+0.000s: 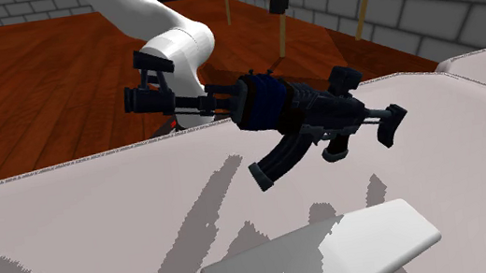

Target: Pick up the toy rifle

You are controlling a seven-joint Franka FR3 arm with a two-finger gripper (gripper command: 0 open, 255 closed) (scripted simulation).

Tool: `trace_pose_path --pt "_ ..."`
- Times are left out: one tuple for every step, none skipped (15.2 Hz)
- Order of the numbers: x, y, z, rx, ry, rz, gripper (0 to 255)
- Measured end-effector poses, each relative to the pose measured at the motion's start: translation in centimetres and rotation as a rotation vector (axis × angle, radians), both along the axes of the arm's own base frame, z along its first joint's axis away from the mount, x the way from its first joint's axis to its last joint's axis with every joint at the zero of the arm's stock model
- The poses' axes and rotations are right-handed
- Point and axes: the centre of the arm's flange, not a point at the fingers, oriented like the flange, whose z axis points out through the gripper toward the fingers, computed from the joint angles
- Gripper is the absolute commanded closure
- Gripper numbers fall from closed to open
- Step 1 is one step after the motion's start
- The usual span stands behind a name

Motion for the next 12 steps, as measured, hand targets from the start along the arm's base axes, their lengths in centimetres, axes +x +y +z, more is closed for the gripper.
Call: trace_pose_path --pt "0.0 -1.6 0.3 0.009 0.001 0.023 0" --pt "0.0 -2.9 0.2 0.018 0.002 0.047 0" --pt "0.1 -4.3 0.6 0.027 0.003 0.070 0" --pt "0.0 -5.9 0.7 0.037 0.004 0.093 0" --pt "0.3 -7.4 0.7 0.046 0.005 0.117 0" --pt "0.4 -8.9 0.4 0.055 0.007 0.141 0" --pt "0.5 -10.0 0.7 0.065 0.008 0.165 0" --pt "0.6 -11.5 0.9 0.074 0.009 0.188 0" --pt "1.1 -13.0 0.7 0.083 0.010 0.212 0" --pt "1.4 -14.2 0.8 0.092 0.012 0.236 0" --pt "1.6 -15.8 0.5 0.101 0.013 0.258 0" --pt "1.9 -17.2 0.6 0.111 0.014 0.282 0"
